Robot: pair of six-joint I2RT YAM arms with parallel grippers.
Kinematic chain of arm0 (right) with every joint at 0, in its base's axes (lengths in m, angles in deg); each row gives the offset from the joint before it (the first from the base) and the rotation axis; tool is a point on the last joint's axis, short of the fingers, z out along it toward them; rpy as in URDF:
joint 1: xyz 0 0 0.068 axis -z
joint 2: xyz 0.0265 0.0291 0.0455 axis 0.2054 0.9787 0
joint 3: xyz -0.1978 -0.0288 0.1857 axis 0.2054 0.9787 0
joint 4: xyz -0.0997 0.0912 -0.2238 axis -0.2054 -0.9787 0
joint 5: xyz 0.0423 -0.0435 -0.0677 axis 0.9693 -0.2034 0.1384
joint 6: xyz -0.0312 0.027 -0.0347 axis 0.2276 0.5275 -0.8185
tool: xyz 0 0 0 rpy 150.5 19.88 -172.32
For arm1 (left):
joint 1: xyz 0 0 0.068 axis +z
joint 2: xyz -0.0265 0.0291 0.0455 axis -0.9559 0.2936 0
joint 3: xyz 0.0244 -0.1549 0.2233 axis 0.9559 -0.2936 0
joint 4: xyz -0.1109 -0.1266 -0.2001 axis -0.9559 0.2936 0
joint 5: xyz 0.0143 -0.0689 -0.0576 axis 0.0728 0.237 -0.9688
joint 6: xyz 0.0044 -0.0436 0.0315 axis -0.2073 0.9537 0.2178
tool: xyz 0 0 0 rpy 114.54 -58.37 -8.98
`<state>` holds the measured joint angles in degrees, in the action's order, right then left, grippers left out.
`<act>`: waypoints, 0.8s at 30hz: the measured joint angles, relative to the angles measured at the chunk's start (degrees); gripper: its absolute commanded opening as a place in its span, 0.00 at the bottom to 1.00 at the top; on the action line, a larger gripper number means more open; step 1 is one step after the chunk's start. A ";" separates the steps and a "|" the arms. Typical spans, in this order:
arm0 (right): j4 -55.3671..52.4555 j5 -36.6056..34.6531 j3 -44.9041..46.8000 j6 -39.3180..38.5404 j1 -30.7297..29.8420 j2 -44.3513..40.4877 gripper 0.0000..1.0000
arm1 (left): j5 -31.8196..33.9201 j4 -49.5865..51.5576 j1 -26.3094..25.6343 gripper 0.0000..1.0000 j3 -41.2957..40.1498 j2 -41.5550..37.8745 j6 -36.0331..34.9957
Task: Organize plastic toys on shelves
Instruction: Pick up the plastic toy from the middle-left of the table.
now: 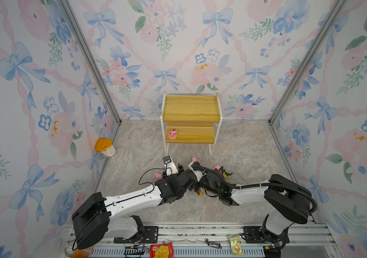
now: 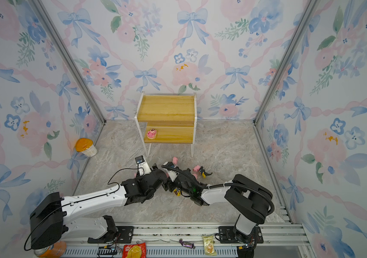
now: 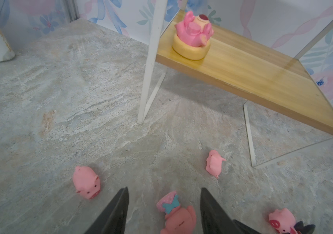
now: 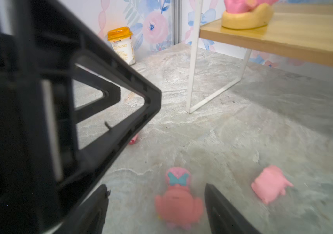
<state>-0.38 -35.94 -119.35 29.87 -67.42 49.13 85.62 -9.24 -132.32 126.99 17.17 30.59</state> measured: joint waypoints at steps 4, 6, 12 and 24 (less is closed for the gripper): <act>-3.17 -0.28 5.27 2.49 2.78 -6.23 0.77 | 2.38 3.52 -2.43 0.56 1.51 4.72 8.63; -6.25 -0.59 6.47 3.02 3.65 -10.40 0.76 | 2.80 5.53 -2.49 0.56 1.49 5.57 11.93; -13.88 -2.08 9.68 4.07 5.40 -23.56 0.77 | 4.55 8.66 -2.49 0.55 1.42 5.49 18.36; -19.23 -4.81 9.90 4.04 5.68 -25.24 0.77 | 5.29 12.00 3.08 0.56 1.38 11.65 23.54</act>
<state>-19.62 -40.74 -109.45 33.91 -61.74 23.89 90.91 2.76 -129.24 128.36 28.82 54.13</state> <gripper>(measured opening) 0.766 0.555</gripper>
